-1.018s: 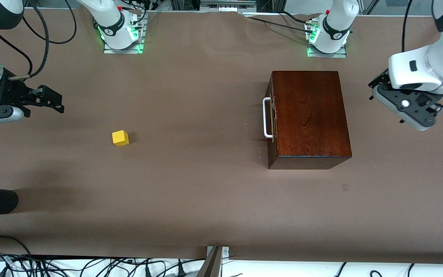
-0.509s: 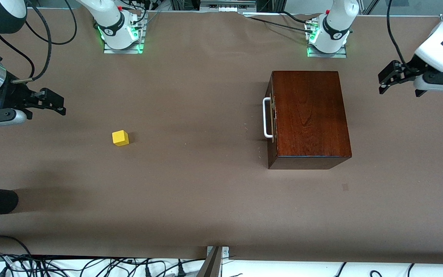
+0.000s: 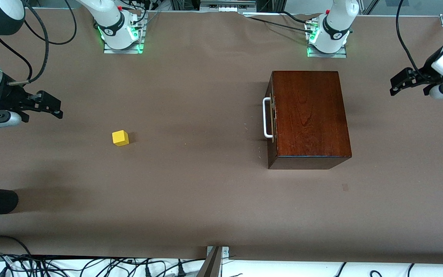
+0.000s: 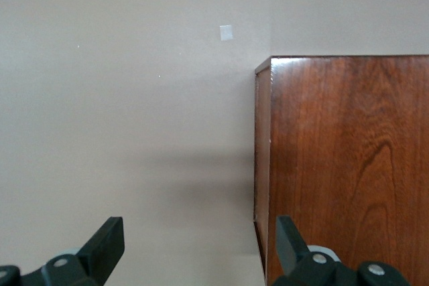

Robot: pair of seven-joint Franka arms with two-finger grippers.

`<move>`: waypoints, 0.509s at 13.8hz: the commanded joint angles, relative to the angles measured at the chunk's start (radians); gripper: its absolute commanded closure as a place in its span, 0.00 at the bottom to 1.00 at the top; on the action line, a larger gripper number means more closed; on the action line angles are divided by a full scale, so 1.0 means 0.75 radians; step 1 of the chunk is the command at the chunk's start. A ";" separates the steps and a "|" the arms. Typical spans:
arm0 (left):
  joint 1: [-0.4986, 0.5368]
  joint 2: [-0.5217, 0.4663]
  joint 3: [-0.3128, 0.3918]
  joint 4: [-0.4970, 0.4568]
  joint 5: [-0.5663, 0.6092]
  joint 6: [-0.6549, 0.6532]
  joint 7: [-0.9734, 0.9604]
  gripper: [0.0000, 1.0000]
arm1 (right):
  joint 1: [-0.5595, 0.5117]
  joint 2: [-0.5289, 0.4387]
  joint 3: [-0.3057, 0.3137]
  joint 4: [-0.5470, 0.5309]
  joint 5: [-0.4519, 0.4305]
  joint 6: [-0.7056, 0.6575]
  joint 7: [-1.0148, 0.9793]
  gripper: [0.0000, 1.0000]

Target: Open drawer, take yellow block, close drawer

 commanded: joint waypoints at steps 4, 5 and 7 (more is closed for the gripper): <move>0.020 0.088 -0.025 0.143 -0.009 -0.078 -0.003 0.00 | -0.006 0.001 0.005 -0.003 -0.017 0.011 0.000 0.00; 0.024 0.090 -0.021 0.145 -0.007 -0.080 -0.001 0.00 | -0.006 0.001 0.005 -0.003 -0.019 0.011 0.000 0.00; 0.026 0.090 -0.013 0.143 -0.007 -0.080 -0.001 0.00 | -0.006 0.001 0.005 -0.003 -0.019 0.011 0.000 0.00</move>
